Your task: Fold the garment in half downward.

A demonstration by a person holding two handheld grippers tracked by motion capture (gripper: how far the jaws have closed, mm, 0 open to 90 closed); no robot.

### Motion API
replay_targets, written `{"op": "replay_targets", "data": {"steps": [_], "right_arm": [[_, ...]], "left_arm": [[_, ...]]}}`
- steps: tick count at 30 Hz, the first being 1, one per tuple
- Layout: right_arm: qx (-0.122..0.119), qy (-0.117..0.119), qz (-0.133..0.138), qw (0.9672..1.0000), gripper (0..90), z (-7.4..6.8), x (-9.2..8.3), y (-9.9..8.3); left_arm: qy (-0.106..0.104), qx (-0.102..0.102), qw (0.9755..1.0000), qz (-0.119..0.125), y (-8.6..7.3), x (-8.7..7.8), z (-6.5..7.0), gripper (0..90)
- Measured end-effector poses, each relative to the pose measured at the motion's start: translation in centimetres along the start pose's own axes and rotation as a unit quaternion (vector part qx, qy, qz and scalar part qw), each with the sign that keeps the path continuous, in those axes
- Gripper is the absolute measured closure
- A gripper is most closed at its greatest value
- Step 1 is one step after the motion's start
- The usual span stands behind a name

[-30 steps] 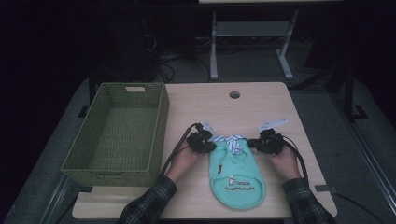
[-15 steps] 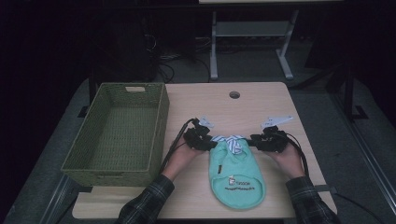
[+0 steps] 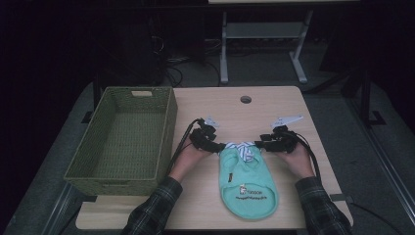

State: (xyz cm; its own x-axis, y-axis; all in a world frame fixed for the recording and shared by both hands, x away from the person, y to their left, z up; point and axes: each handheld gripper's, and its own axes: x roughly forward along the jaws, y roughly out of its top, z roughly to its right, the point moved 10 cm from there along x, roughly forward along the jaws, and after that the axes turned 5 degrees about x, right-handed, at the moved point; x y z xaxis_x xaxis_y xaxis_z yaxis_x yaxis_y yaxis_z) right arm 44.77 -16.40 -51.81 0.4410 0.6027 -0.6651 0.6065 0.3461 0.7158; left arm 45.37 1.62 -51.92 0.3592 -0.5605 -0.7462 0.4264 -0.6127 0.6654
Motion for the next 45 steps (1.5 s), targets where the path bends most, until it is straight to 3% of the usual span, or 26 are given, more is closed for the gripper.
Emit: {"op": "replay_targets", "data": {"steps": [6,12,25,30,36,45], "right_arm": [[-0.002,0.001,-0.005,1.0,57.0,0.2,0.8,-0.3],[-0.006,0.008,-0.008,0.9999,58.9,0.1,1.6,-0.6],[-0.028,0.004,-0.022,0.9994,69.5,-0.6,2.5,-1.3],[-0.023,0.013,-0.019,0.9995,76.3,-0.7,2.5,-1.4],[-0.019,0.015,-0.022,0.9995,82.4,-1.0,2.6,-1.5],[-0.017,0.011,-0.029,0.9994,85.4,-0.9,2.5,-1.3]], "left_arm": [[-0.008,-0.006,0.9999,-0.001,-0.1,0.9,0.1,39.1],[-0.01,-0.006,0.9998,-0.018,-0.6,1.8,0.0,39.1],[0.011,0.03,0.9988,-0.037,-0.8,2.1,-0.1,42.3],[0.004,0.029,0.9989,-0.037,-0.7,2.1,0.5,54.5],[-0.016,0.036,0.9984,-0.042,-0.5,2.1,1.3,78.8],[-0.026,0.03,0.9981,-0.046,-0.6,1.9,1.3,85.7]]}}
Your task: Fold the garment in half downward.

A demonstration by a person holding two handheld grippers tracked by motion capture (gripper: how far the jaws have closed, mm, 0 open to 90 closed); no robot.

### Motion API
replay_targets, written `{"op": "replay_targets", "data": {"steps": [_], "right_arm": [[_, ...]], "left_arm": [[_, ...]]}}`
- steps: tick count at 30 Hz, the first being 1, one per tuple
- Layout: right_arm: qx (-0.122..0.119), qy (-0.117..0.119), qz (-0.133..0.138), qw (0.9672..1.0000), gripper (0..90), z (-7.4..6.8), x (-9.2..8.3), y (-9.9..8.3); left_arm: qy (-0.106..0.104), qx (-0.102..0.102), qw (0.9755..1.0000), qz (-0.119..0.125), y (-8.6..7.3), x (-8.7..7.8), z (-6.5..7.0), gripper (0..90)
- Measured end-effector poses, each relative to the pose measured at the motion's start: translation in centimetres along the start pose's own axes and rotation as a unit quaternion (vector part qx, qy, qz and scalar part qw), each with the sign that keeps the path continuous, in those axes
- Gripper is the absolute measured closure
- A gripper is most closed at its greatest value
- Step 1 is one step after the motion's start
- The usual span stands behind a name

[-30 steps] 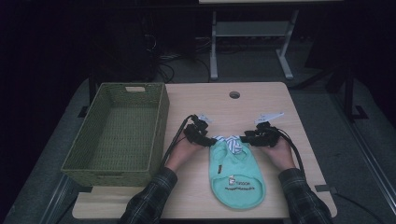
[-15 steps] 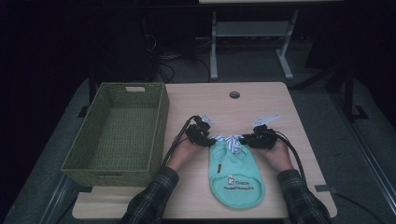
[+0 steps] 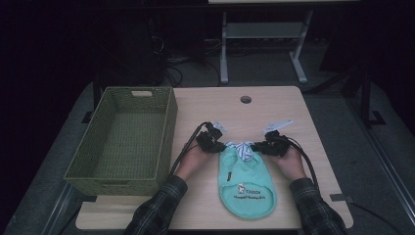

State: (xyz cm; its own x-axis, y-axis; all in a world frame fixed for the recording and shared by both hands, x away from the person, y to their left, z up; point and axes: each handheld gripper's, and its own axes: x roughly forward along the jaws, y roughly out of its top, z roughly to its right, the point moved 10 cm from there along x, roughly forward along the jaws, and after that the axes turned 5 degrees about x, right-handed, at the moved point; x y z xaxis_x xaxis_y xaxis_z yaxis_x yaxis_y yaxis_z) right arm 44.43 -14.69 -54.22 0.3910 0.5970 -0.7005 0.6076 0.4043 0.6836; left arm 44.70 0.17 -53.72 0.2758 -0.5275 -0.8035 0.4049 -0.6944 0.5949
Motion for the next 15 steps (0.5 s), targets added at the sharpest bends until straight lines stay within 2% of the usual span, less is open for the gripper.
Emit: {"op": "replay_targets", "data": {"steps": [4,7,9,13,15], "right_arm": [[0.003,-0.002,0.002,1.0,85.7,-0.1,-0.5,0.5],[-0.005,-0.007,0.01,0.9999,85.8,-0.2,-0.9,1.0],[-0.001,-0.008,0.016,0.9998,85.8,-0.3,-1.2,1.2],[-0.002,-0.012,0.027,0.9995,85.9,-0.8,-2.0,1.7],[-0.003,-0.014,0.033,0.9993,85.9,-0.9,-2.4,2.0]], "left_arm": [[0.006,-0.003,0.9999,0.011,0.2,-0.6,-0.2,85.9],[0.027,0.005,0.9993,0.024,0.7,-1.3,-0.5,85.9],[0.039,0.007,0.9986,0.035,1.1,-1.6,-0.7,85.9],[0.051,0.003,0.9972,0.055,2.0,-2.3,-0.7,85.9],[0.057,0.014,0.9967,0.055,2.3,-2.7,-0.8,86.0]]}}
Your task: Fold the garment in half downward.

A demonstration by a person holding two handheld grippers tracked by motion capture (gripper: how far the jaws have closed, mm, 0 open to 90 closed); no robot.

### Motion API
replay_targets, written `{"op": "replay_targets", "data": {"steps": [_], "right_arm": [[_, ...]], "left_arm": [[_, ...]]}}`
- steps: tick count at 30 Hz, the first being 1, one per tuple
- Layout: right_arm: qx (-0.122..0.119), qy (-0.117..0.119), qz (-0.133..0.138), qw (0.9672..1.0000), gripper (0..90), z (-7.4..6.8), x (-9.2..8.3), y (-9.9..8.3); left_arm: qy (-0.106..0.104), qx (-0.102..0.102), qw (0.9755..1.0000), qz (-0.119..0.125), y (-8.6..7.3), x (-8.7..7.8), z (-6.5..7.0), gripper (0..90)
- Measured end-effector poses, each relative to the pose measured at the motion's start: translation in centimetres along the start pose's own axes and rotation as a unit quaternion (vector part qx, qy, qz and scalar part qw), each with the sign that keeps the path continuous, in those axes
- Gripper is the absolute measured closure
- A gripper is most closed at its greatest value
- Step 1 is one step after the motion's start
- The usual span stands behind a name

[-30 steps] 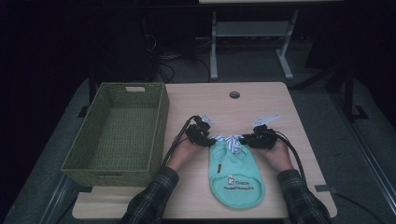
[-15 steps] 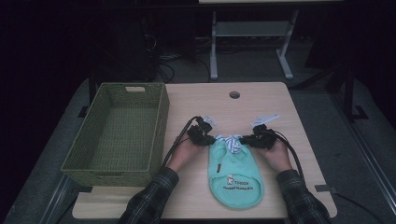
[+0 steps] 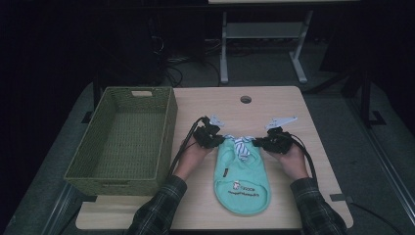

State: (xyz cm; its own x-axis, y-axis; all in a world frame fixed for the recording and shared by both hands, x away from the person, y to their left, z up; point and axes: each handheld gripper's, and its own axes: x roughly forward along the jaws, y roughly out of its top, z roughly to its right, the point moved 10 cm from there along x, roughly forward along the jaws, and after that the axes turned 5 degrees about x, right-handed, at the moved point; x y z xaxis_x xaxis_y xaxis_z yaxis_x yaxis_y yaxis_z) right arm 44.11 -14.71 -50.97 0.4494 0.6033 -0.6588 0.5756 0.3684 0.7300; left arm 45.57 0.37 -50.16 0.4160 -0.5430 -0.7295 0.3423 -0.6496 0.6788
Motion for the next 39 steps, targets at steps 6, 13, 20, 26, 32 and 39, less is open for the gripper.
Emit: {"op": "replay_targets", "data": {"steps": [6,13,20,26,32,39], "right_arm": [[0.0,-0.005,0.01,0.9999,85.9,-0.1,-0.7,0.8],[-0.014,-0.01,0.032,0.9993,85.9,0.4,-1.4,2.3],[-0.023,-0.015,0.033,0.9991,85.9,0.8,-1.5,2.5],[-0.034,-0.015,0.064,0.9972,85.9,0.2,-3.2,4.0],[-0.046,-0.021,0.086,0.995,85.9,-0.5,-4.1,5.2],[-0.061,-0.029,0.072,0.9951,85.8,-1.3,-3.3,3.4]], "left_arm": [[0.003,0.002,1.0,0.005,1.0,-0.8,-0.3,85.9],[0.001,0.002,0.9996,0.028,2.3,-1.6,-1.0,85.9],[-0.004,0.003,0.9989,0.047,3.2,-1.9,-1.2,85.9],[0.007,0.008,0.9978,0.066,4.1,-3.8,-1.1,85.8],[0.014,0.012,0.9961,0.086,4.5,-5.4,-0.7,85.8],[0.016,0.023,0.9972,0.07,2.5,-4.9,0.9,85.8]]}}
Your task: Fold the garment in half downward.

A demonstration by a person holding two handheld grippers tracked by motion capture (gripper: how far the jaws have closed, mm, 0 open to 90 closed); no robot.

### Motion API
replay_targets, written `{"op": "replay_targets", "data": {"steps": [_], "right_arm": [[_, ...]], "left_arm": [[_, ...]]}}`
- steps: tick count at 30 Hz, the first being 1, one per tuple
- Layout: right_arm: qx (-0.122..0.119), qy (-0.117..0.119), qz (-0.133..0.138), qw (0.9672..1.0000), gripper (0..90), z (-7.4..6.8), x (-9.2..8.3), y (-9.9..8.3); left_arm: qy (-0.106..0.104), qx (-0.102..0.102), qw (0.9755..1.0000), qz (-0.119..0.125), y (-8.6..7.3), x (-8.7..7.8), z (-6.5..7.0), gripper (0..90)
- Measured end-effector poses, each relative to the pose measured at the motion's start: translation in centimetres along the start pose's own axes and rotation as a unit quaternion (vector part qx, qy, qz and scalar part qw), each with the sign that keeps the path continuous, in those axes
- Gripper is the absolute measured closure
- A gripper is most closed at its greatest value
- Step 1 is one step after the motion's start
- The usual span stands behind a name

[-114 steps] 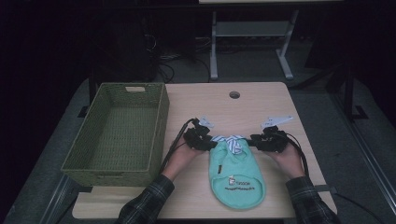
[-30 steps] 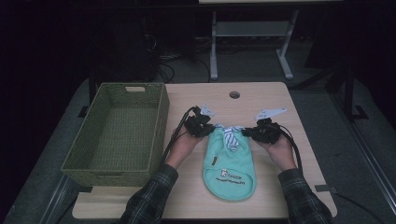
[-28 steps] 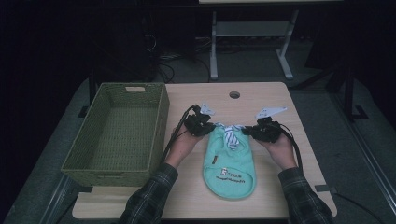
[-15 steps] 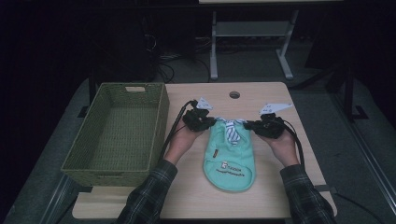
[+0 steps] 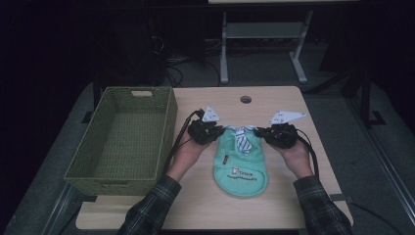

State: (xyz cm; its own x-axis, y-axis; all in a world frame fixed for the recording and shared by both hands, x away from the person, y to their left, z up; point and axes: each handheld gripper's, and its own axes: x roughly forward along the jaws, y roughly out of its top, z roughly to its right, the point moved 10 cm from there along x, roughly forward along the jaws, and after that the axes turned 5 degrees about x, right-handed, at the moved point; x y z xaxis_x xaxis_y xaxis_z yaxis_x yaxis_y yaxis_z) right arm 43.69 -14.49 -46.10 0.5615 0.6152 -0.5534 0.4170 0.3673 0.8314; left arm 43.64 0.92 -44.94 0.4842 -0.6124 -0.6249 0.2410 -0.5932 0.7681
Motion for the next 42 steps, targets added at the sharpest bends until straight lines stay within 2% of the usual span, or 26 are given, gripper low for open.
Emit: {"op": "replay_targets", "data": {"steps": [3,6,11,13,15,19,25,31,32,35,39,42], "right_arm": [[0.0,0.002,-0.003,1.0,85.8,-0.5,0.2,-0.7],[-0.009,-0.005,-0.006,0.9999,85.8,-0.6,0.3,-1.0],[-0.01,-0.019,0.025,0.9995,85.7,0.1,-0.7,1.1],[-0.01,-0.018,0.041,0.9989,85.8,0.0,-1.3,2.1],[-0.014,-0.018,0.046,0.9987,85.7,-0.2,-1.7,2.2],[-0.029,-0.021,0.036,0.9987,85.5,-1.0,-1.9,0.9],[-0.032,-0.024,0.024,0.9989,85.4,-1.5,-1.9,-1.1],[-0.03,-0.024,0.023,0.999,84.4,-1.8,-2.2,-2.0],[-0.035,-0.024,0.025,0.9988,84.3,-1.8,-2.2,-2.1],[-0.031,-0.021,0.022,0.999,83.6,-2.0,-2.5,-2.5],[-0.029,-0.012,0.02,0.9993,83.0,-2.7,-3.1,-3.0],[-0.033,-0.006,0.019,0.9993,82.8,-3.2,-3.6,-3.4]], "left_arm": [[-0.003,0.001,0.9999,-0.011,-0.7,0.1,0.3,85.8],[0.002,0.006,1.0,-0.006,-0.5,0.1,0.2,85.8],[0.017,0.006,0.9994,0.028,1.6,-1.1,-0.6,85.7],[0.021,0.006,0.999,0.039,2.1,-1.7,-0.4,85.7],[0.026,0.018,0.9988,0.038,2.0,-2.0,0.1,85.6],[0.017,0.028,0.9989,0.032,1.3,-2.0,1.2,85.5],[0.014,0.045,0.9984,0.031,0.5,-1.7,2.9,85.5],[0.004,0.057,0.9977,0.035,0.3,-2.1,4.7,85.0],[0.001,0.057,0.9978,0.035,0.3,-2.1,5.0,85.0],[-0.019,0.053,0.9977,0.039,0.2,-2.5,6.1,84.8],[-0.03,0.057,0.9972,0.036,-0.1,-2.8,7.1,84.8],[-0.051,0.049,0.9968,0.037,-0.3,-3.0,7.9,84.8]]}}
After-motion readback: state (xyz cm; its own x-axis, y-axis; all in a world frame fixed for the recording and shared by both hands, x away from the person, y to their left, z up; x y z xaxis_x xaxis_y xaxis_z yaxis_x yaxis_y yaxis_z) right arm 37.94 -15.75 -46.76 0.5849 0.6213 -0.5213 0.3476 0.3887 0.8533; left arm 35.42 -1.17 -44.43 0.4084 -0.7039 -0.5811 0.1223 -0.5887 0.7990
